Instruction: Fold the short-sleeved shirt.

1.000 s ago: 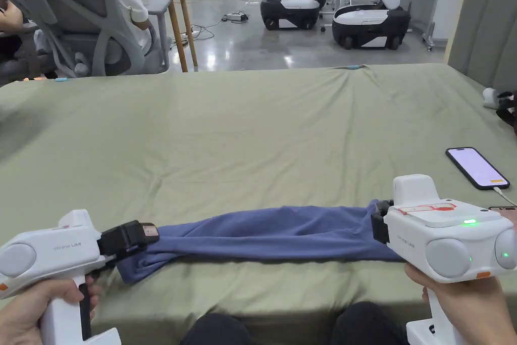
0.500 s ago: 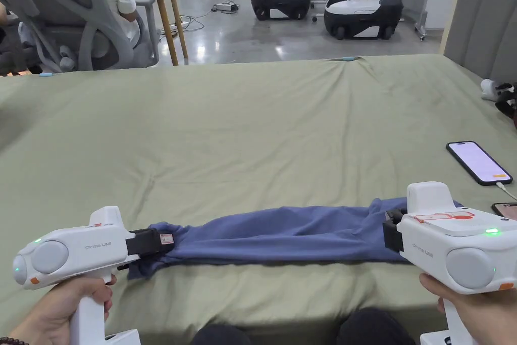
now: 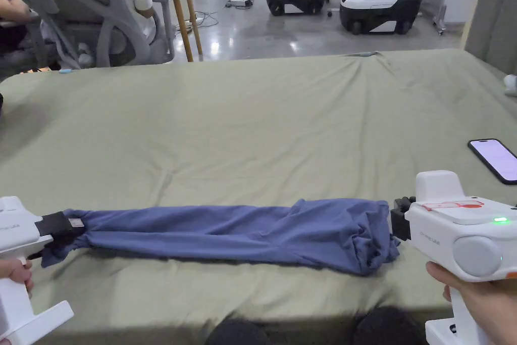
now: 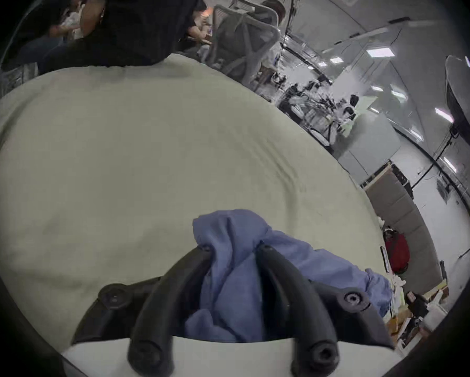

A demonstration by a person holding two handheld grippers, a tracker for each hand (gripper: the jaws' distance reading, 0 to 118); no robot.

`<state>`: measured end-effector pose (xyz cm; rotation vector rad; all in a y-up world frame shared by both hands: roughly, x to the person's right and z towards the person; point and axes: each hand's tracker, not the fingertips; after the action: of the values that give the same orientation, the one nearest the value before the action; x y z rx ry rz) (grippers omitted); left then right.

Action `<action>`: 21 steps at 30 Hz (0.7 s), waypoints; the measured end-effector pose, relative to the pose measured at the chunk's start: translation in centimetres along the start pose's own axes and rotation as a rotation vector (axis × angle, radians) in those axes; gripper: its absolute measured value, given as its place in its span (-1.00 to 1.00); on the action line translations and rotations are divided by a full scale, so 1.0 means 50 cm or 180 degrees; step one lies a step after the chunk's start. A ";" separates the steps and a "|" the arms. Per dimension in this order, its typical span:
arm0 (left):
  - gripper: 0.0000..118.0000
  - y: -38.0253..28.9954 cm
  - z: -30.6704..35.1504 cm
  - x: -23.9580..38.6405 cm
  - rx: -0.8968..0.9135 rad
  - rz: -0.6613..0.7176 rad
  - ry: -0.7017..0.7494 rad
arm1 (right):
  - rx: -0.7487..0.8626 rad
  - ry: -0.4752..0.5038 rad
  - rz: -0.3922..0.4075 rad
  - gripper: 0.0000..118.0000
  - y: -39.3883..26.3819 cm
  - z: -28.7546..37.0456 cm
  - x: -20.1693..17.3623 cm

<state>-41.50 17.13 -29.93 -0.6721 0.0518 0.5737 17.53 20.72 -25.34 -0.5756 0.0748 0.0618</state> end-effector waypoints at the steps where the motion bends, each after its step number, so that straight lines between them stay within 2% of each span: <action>1: -0.68 -0.005 0.008 0.018 0.0034 -0.0052 -0.0043 | -0.0004 0.0020 0.0003 -1.00 0.003 -0.002 -0.005; 5: -0.68 -0.038 0.028 0.130 -0.0080 -0.0085 -0.0889 | 0.0043 0.0109 0.0019 -1.00 0.009 0.005 -0.024; 7: -0.68 -0.059 0.009 0.192 -0.0152 -0.0312 -0.1097 | 0.0055 0.0128 0.0034 -1.00 0.011 0.008 -0.030; 10: -0.67 -0.095 -0.049 0.270 -0.0504 -0.0301 -0.1322 | 0.0067 0.0149 0.0023 -1.00 0.010 0.014 -0.029; 12: -0.67 -0.122 -0.089 0.302 -0.0646 -0.0439 -0.1304 | 0.0060 0.0146 -0.0012 -1.00 0.006 0.017 -0.024; 14: -0.67 -0.150 -0.141 0.322 -0.0786 -0.0590 -0.1036 | 0.0058 0.0124 -0.0042 -1.00 0.002 0.022 -0.017; 16: -0.59 -0.167 -0.180 0.318 -0.0873 -0.0553 -0.0844 | 0.0048 0.0103 -0.0047 -1.00 -0.001 0.025 -0.010; 18: -0.38 -0.172 -0.185 0.309 -0.0734 -0.0514 -0.1032 | 0.0031 0.0089 -0.0044 -1.00 -0.003 0.027 -0.004; 19: -0.19 -0.160 -0.195 0.302 -0.0666 -0.0514 -0.1145 | 0.0022 0.0086 -0.0048 -1.00 -0.004 0.027 -0.001; 21: 0.50 -0.142 -0.172 0.302 -0.0690 -0.0425 -0.1384 | 0.0013 0.0083 -0.0063 -1.00 -0.005 0.028 0.002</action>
<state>-23.92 14.78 -36.06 -0.7415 -0.4640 0.5907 17.71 21.29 -24.06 -0.5731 0.0944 0.0350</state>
